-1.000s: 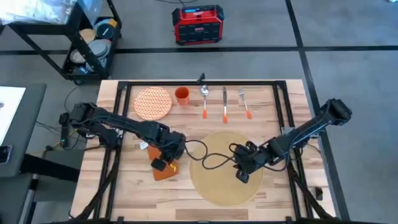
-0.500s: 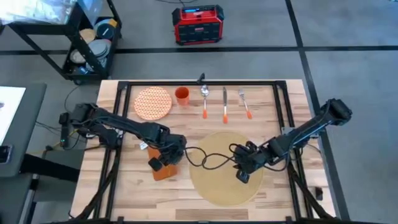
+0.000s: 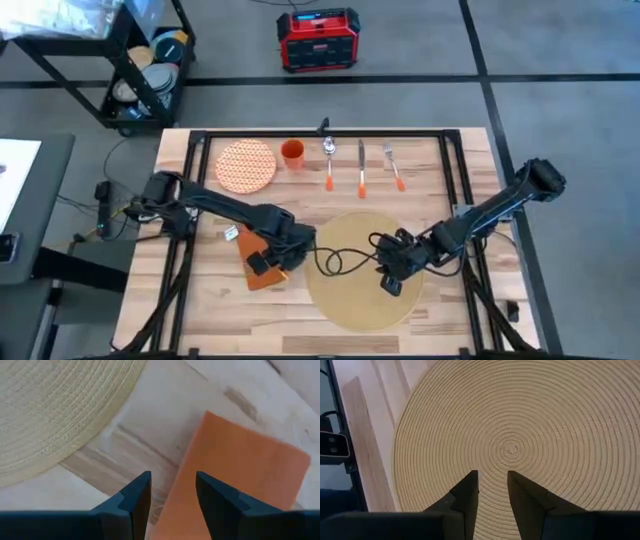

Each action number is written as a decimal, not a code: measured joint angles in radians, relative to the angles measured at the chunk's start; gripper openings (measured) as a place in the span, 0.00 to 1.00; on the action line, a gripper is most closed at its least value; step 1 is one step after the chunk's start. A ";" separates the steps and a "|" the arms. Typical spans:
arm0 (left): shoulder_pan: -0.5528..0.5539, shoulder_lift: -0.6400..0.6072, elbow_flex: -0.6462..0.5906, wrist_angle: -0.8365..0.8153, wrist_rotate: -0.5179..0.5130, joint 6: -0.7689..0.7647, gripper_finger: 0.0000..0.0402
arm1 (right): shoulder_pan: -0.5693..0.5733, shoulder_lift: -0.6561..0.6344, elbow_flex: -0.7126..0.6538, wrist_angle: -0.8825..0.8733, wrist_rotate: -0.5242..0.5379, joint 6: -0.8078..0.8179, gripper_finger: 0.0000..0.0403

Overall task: Set table place
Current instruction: Fold the orange table napkin

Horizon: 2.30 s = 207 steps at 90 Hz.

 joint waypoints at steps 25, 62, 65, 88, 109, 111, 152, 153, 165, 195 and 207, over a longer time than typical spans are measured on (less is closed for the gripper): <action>0.000 0.038 0.032 -0.051 0.056 0.056 0.35 | 0.005 0.000 0.000 -0.001 0.000 -0.005 0.23; -0.005 0.037 -0.007 0.003 0.124 0.156 0.35 | 0.005 0.000 0.000 0.000 0.000 -0.008 0.23; -0.005 0.038 -0.009 0.017 0.115 0.157 0.35 | 0.005 0.000 0.000 0.000 0.000 -0.008 0.23; -0.007 0.038 -0.009 0.081 0.053 0.158 0.35 | 0.011 0.000 0.000 0.001 0.000 -0.008 0.23; -0.011 0.038 -0.009 0.058 0.062 0.159 0.35 | 0.013 0.000 0.000 0.000 0.000 -0.008 0.23; -0.011 0.038 -0.009 0.061 0.070 0.160 0.35 | 0.013 0.000 0.000 0.000 0.000 -0.008 0.23; -0.018 0.118 -0.001 0.054 0.099 0.153 0.33 | 0.027 0.000 0.000 -0.012 0.000 -0.008 0.23; -0.018 0.118 -0.001 0.053 0.099 0.152 0.33 | 0.027 0.000 0.000 -0.013 0.000 -0.008 0.23; -0.018 0.118 0.000 -0.010 0.100 0.117 0.22 | 0.030 0.000 0.000 -0.029 0.000 -0.007 0.23; -0.020 0.119 0.041 -0.018 0.050 -0.034 0.00 | 0.030 0.000 0.000 -0.054 0.000 0.027 0.23; -0.008 0.109 0.133 -0.019 0.027 -0.142 0.00 | 0.030 0.000 0.000 -0.054 0.000 0.059 0.23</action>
